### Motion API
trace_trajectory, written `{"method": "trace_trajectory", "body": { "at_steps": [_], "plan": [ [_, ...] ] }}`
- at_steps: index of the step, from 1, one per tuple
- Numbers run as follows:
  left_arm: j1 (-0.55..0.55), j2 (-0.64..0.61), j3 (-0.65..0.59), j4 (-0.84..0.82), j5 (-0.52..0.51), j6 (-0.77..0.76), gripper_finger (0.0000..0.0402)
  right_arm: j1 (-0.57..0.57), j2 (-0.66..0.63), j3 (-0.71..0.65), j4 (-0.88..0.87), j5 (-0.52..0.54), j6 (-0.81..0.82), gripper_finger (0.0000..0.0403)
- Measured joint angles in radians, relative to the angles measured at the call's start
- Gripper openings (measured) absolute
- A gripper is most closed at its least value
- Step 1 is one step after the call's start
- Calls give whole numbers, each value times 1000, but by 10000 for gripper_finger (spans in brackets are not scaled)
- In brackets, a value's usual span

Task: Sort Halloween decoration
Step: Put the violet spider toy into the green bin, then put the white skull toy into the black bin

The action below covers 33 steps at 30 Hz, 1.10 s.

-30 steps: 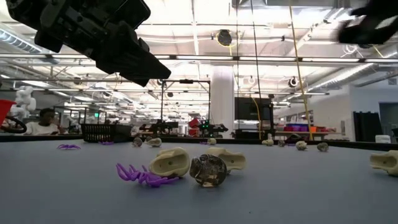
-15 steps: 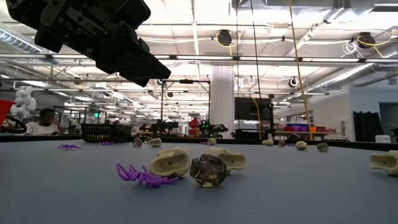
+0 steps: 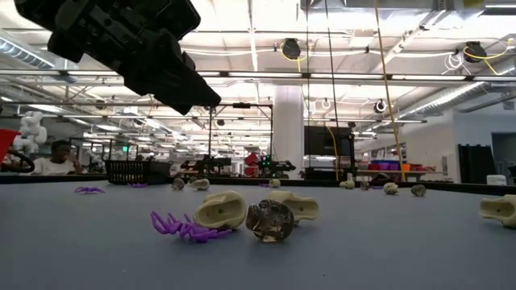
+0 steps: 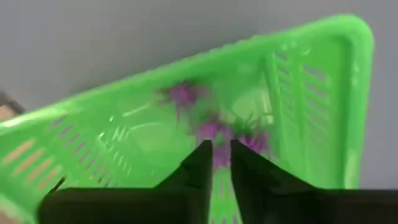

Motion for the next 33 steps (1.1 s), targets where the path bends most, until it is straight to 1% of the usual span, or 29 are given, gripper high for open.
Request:
{"method": "trace_trajectory", "body": {
  "at_steps": [5,7,8,11,15,16,19,25,30,33],
  "plan": [
    [-9,0,76,-177,3,-2,6,-4,0,137,-213,1,-41,111],
    [-25,1,109,-256,5,3,6,-14,-2,195,-271,10,-78,119],
    [-35,1,127,-298,7,3,6,-21,-5,217,-292,33,-101,117],
    [-66,1,166,-384,7,1,6,-63,-20,252,-287,147,-197,88],
    [-109,1,189,-418,7,-8,6,-135,-27,253,-246,262,-363,22],
    [-119,1,190,-419,7,-8,6,-151,-27,253,-231,288,-412,12],
    [-139,1,190,-421,10,-25,6,-208,-24,248,-140,342,-550,8],
    [-137,22,191,-421,10,-155,1,-309,-22,163,152,374,-777,2],
    [-138,77,207,-411,10,-252,0,-351,-22,55,408,373,-881,1],
    [-138,121,250,-404,3,-322,0,-364,-22,1,522,372,-905,1]
  ]
}}
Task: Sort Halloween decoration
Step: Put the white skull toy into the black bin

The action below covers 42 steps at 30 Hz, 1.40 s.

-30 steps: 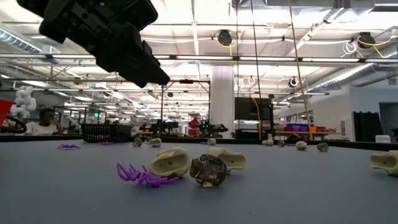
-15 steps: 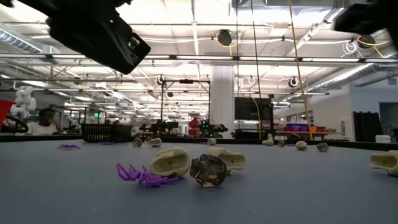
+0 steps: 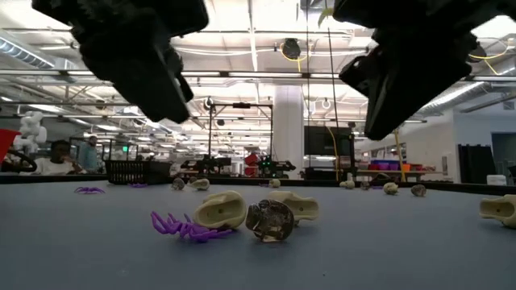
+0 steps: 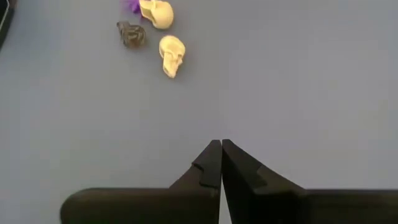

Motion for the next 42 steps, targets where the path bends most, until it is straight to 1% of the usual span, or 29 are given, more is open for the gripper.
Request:
{"method": "trace_trajectory", "body": {
  "at_steps": [2,4,10,13,15,19,23,25,28,36,42],
  "plan": [
    [0,27,30,-1,-3,-25,4,-3,0,-26,49,1,-10,1],
    [-1,50,57,1,-4,-48,18,-6,0,-38,59,4,-17,1],
    [-19,112,108,1,-8,-138,92,-8,0,-42,65,50,-52,0],
    [-43,142,126,-4,-36,-181,130,-13,0,-42,66,53,-64,0],
    [-62,166,147,-5,-62,-184,151,-15,0,-43,66,53,-64,0],
    [-94,212,202,-16,-123,-174,178,-15,0,-43,66,53,-82,0],
    [-108,258,244,-92,-188,-153,183,-16,0,-43,66,53,-84,0],
    [-106,277,255,-96,-194,-154,183,-17,0,-43,66,52,-89,0],
    [-107,301,269,-73,-194,-157,183,-17,0,-43,65,50,-90,0],
    [-106,355,317,-85,-190,-183,183,-15,0,-43,62,49,-112,0],
    [-105,374,317,-114,-153,-210,183,-15,0,-43,60,49,-112,0]
  ]
}}
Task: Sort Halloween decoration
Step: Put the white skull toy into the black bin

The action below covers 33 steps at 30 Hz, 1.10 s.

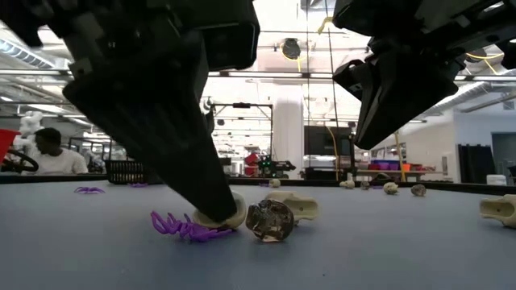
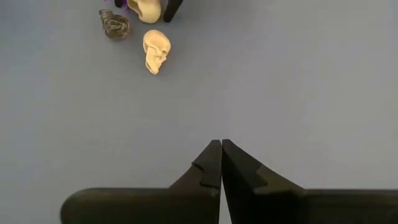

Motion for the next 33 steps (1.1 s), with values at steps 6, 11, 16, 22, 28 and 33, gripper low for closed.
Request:
{"method": "trace_trajectory", "body": {
  "at_steps": [6,11,16,22,28,33],
  "plan": [
    [1,1,2,-21,-4,22,154,0,0,0,2,0,0,0],
    [9,1,2,-40,-10,61,99,0,0,0,5,0,0,0],
    [27,-2,0,-46,-5,114,45,0,0,0,6,0,0,0],
    [51,-24,-3,-67,-4,193,4,0,0,0,6,5,0,0],
    [67,-75,-4,-135,-15,240,2,0,0,0,6,9,2,0],
    [78,-143,-4,-233,-39,273,1,1,0,0,11,33,4,0]
  ]
}}
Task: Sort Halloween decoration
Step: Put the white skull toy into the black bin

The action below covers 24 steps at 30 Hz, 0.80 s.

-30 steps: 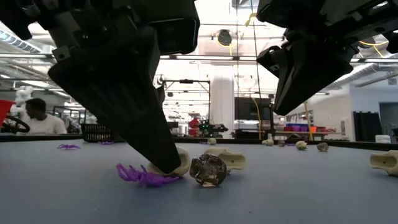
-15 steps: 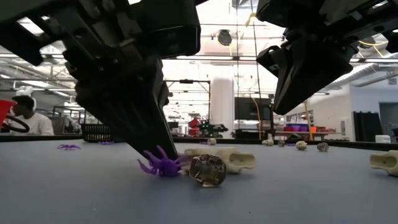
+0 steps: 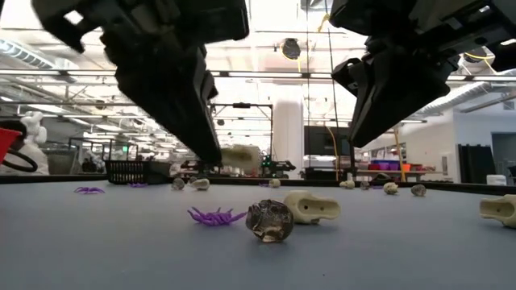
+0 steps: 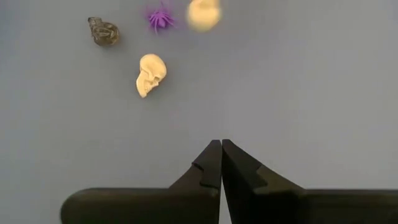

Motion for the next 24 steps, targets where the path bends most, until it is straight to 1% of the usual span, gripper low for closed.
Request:
{"method": "trace_trajectory", "body": {
  "at_steps": [5,8,11,14,16,19,21,24],
  "plan": [
    [29,-56,1,-138,-22,1,0,0,0,0,12,13,0,0],
    [48,-73,1,-218,-21,9,0,0,0,0,20,20,0,0],
    [65,-72,-5,-268,3,18,1,0,0,0,21,20,0,0],
    [80,-72,-38,-256,35,18,1,0,0,0,23,20,0,0],
    [85,-72,-62,-245,37,12,1,0,0,0,25,20,0,0],
    [93,-72,-101,-180,41,-7,1,0,0,0,25,20,0,0],
    [93,-72,-121,-165,61,-8,1,0,0,0,25,20,0,0],
    [93,-71,-146,-130,64,-30,1,0,0,0,25,19,0,0]
  ]
}}
